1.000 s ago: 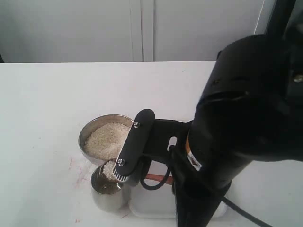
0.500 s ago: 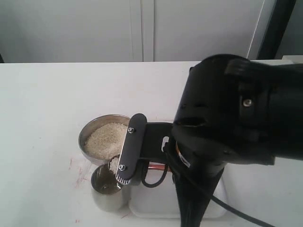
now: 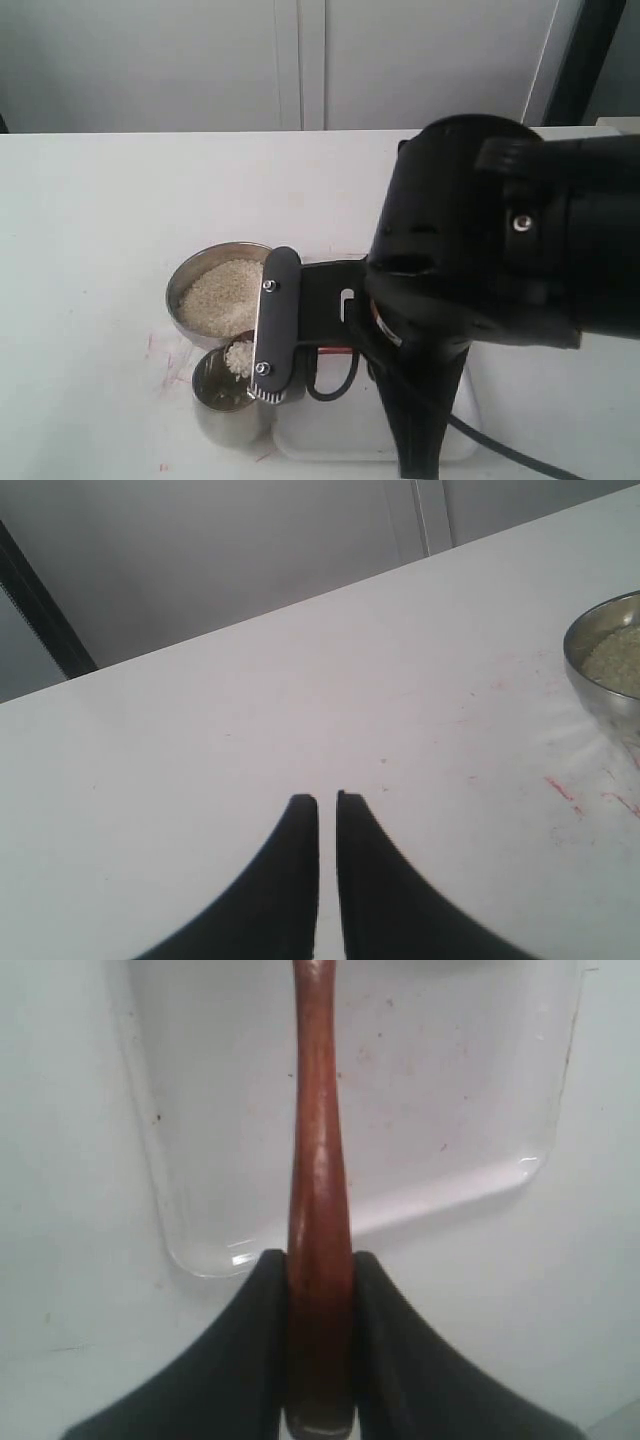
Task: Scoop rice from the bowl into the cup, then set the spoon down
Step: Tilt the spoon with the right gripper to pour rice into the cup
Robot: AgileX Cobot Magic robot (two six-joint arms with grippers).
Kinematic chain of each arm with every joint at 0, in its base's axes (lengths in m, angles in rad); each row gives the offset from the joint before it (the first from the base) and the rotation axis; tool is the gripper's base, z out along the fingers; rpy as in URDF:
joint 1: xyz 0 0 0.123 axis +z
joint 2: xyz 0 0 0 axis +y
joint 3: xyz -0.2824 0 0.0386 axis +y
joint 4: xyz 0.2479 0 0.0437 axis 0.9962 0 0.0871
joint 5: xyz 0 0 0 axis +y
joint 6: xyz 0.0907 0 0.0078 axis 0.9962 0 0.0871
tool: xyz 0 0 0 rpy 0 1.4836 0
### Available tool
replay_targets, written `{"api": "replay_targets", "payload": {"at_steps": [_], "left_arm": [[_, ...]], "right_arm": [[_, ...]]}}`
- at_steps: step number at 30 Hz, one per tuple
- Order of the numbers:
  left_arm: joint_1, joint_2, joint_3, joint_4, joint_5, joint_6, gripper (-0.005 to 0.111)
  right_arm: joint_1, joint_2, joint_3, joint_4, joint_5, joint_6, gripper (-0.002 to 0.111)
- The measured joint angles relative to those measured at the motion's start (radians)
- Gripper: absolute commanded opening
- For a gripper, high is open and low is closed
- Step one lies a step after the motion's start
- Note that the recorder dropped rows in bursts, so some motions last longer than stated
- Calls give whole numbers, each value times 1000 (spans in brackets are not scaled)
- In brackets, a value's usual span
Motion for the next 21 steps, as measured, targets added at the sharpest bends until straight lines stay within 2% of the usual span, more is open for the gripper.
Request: {"api": "replay_targets", "payload": {"at_steps": [21], "left_arm": [[0, 0, 0, 0, 0, 0, 14]], "right_arm": [[0, 2, 0, -100, -43, -107, 0]]}}
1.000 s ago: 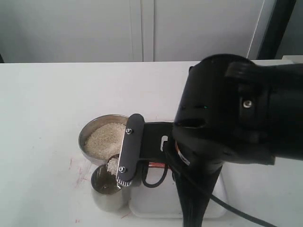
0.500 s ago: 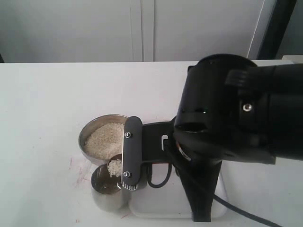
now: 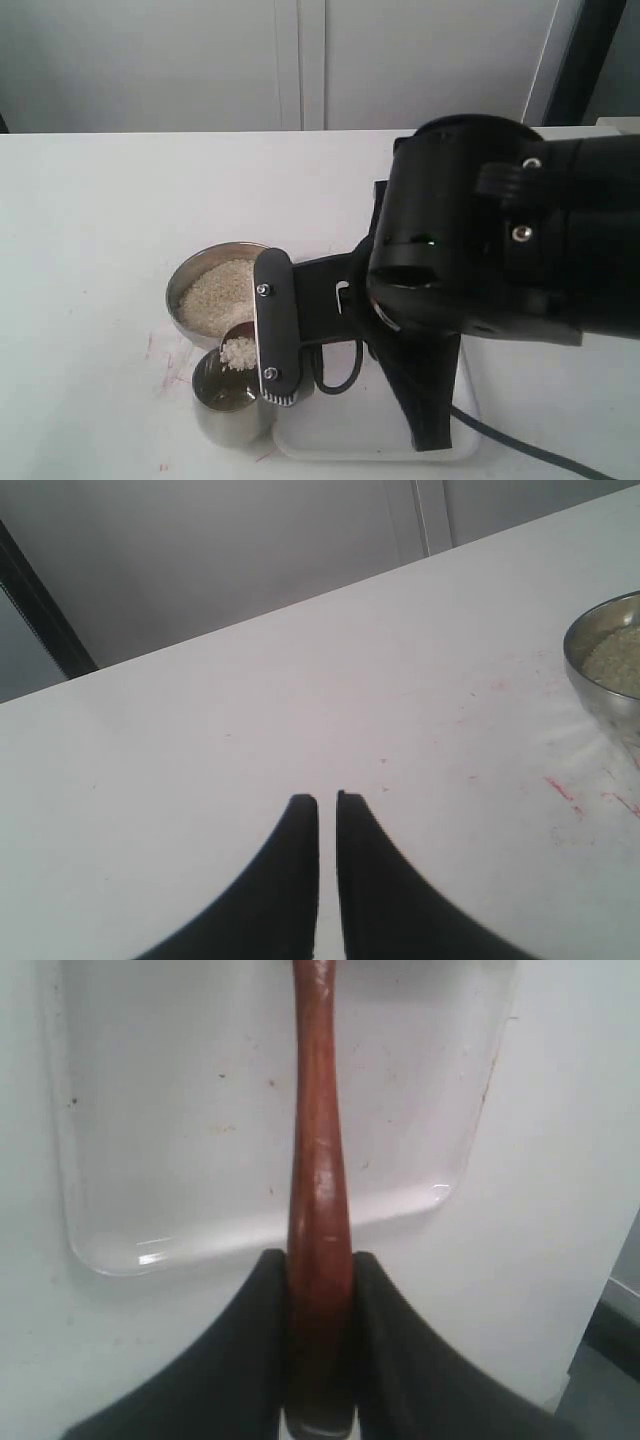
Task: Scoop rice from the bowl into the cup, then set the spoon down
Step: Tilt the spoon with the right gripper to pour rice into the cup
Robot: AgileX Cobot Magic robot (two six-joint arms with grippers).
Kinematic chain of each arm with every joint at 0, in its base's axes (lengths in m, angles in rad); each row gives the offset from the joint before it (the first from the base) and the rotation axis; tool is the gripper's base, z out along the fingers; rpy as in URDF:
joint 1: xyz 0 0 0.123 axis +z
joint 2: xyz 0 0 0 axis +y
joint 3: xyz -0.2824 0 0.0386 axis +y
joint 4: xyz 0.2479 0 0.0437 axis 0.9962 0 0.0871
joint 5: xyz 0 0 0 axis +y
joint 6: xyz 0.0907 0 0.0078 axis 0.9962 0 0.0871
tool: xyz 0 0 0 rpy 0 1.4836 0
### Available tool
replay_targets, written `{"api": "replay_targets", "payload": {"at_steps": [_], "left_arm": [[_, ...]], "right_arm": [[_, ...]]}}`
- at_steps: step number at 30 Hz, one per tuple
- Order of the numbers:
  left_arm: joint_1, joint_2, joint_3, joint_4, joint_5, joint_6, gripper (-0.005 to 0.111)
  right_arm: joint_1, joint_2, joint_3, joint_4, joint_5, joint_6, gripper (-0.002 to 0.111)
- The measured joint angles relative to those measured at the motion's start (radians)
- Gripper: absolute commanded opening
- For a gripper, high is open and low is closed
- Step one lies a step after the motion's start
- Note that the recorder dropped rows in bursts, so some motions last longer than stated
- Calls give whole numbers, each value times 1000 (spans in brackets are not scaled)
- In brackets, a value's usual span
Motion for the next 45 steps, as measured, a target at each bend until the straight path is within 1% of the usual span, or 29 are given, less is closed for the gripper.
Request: {"api": "replay_targets", "payload": {"at_steps": [17, 33, 45], "left_arm": [[0, 0, 0, 0, 0, 0, 14], [0, 0, 0, 0, 0, 0, 14], [0, 0, 0, 0, 0, 0, 14]], "right_arm": [[0, 6, 0, -88, -8, -41, 0], [0, 6, 0, -98, -39, -81, 0], [0, 6, 0, -159, -51, -124, 0]]}}
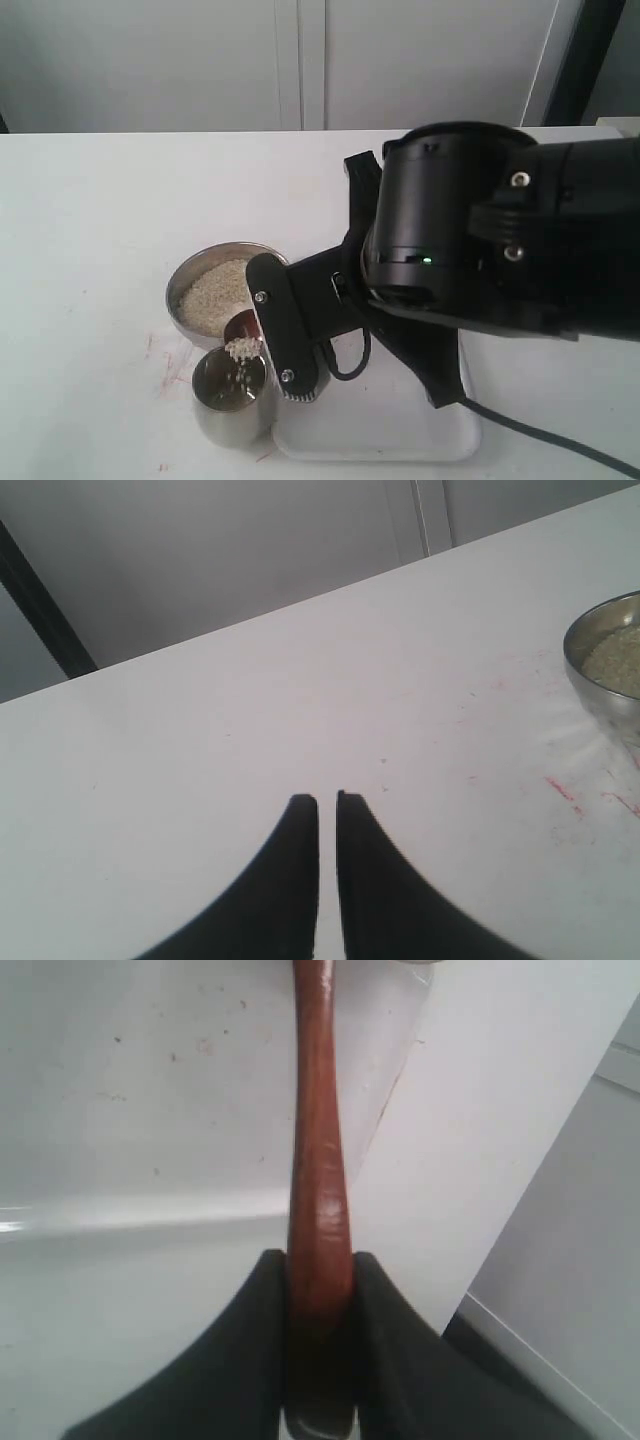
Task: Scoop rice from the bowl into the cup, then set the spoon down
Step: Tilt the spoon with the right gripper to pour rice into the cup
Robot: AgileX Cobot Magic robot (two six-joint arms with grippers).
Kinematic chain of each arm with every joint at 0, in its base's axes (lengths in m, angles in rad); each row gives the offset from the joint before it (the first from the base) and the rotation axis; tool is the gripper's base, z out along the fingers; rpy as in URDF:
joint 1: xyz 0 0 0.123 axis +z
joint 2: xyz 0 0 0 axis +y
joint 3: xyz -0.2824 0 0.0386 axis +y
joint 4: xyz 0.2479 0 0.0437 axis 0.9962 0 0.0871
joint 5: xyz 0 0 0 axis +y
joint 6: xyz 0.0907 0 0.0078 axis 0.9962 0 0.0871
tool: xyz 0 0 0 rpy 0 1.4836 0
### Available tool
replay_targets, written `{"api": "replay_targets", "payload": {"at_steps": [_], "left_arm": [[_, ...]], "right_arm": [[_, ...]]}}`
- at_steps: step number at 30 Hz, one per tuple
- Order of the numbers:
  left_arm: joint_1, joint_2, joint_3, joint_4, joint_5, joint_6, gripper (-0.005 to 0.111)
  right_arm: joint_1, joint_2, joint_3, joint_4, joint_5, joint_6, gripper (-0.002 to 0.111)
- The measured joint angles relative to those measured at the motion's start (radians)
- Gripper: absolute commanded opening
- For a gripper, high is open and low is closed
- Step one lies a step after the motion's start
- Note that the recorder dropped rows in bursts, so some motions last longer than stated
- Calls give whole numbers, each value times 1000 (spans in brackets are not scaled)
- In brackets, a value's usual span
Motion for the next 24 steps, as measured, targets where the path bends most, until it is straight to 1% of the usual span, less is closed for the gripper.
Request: {"api": "replay_targets", "payload": {"at_steps": [8, 17, 24], "left_arm": [[0, 0, 0, 0, 0, 0, 14], [0, 0, 0, 0, 0, 0, 14], [0, 0, 0, 0, 0, 0, 14]], "right_arm": [[0, 0, 0, -24, -18, -6, 0], [0, 0, 0, -34, -23, -120, 0], [0, 0, 0, -65, -25, -136, 0]]}}
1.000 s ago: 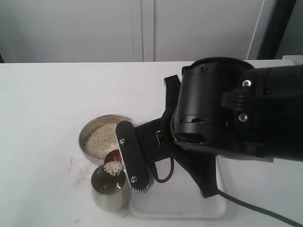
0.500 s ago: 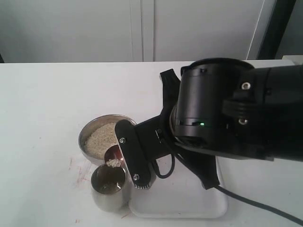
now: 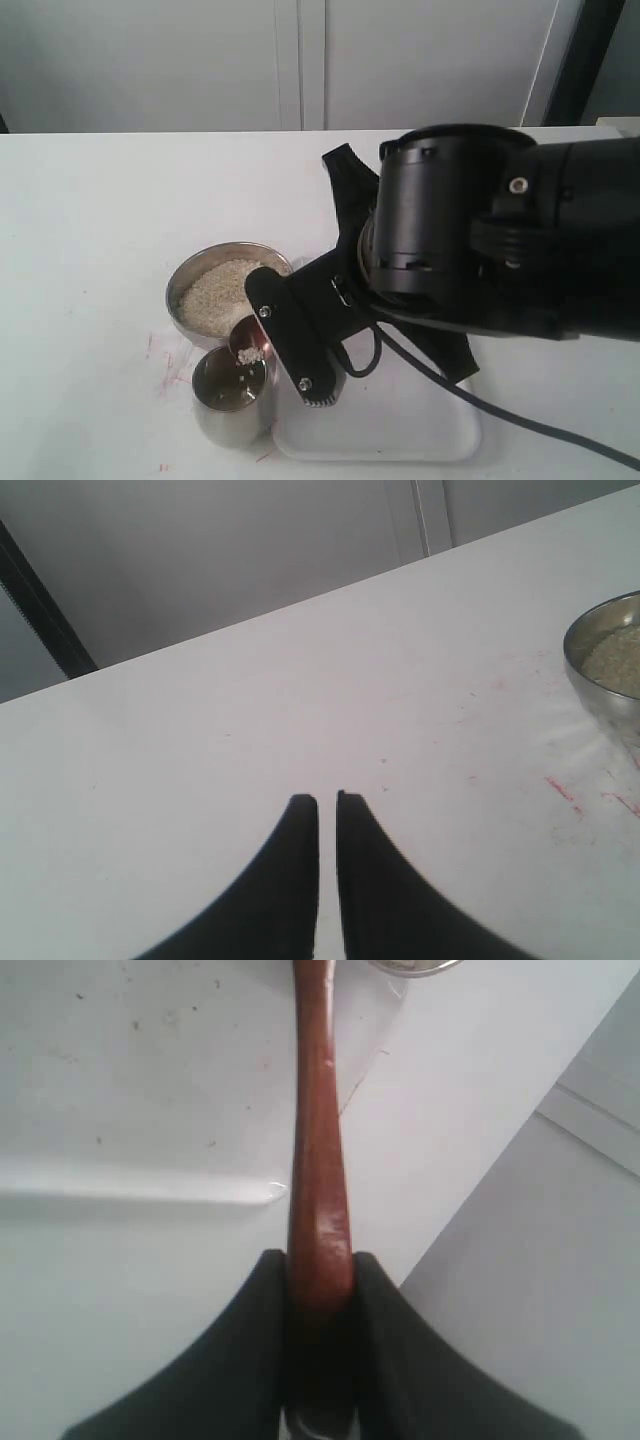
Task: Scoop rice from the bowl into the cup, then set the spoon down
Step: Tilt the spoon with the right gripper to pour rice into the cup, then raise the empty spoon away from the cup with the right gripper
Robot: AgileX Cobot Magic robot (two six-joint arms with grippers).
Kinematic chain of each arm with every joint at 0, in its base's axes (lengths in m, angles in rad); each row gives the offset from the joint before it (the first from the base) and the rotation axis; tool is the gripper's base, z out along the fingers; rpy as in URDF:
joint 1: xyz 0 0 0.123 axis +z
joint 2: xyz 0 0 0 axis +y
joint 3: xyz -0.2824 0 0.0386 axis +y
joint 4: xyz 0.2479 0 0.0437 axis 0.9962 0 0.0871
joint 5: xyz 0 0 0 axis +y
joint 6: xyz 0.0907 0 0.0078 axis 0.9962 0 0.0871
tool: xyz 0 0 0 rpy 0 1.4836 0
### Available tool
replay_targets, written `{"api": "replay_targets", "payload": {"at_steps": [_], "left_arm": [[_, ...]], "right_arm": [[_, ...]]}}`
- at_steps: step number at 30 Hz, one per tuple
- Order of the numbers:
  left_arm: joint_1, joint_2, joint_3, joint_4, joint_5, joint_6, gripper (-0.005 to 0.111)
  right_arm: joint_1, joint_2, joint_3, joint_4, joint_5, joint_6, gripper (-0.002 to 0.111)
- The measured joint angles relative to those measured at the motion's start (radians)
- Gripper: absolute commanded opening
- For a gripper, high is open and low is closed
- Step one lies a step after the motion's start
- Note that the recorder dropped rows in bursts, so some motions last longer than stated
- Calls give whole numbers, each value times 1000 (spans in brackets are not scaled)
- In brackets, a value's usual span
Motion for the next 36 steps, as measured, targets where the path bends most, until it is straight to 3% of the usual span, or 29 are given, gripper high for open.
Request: {"api": "replay_targets", "payload": {"at_steps": [36], "left_arm": [[0, 0, 0, 0, 0, 0, 14]], "right_arm": [[41, 0, 0, -203, -36, 0, 0]]}}
